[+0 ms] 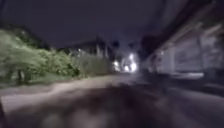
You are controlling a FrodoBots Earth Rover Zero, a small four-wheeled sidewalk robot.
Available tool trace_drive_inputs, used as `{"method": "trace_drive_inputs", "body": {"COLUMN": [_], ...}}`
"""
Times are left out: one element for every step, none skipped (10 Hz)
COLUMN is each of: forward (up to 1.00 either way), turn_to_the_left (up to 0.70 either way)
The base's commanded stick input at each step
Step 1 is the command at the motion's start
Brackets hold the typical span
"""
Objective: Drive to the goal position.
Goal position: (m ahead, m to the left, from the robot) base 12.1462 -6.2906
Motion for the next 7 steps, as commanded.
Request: {"method": "trace_drive_inputs", "body": {"forward": [0.70,0.70,0.70,0.70,0.70,0.70,0.70], "turn_to_the_left": [0.00,0.00,0.00,0.00,0.00,0.00,0.00]}}
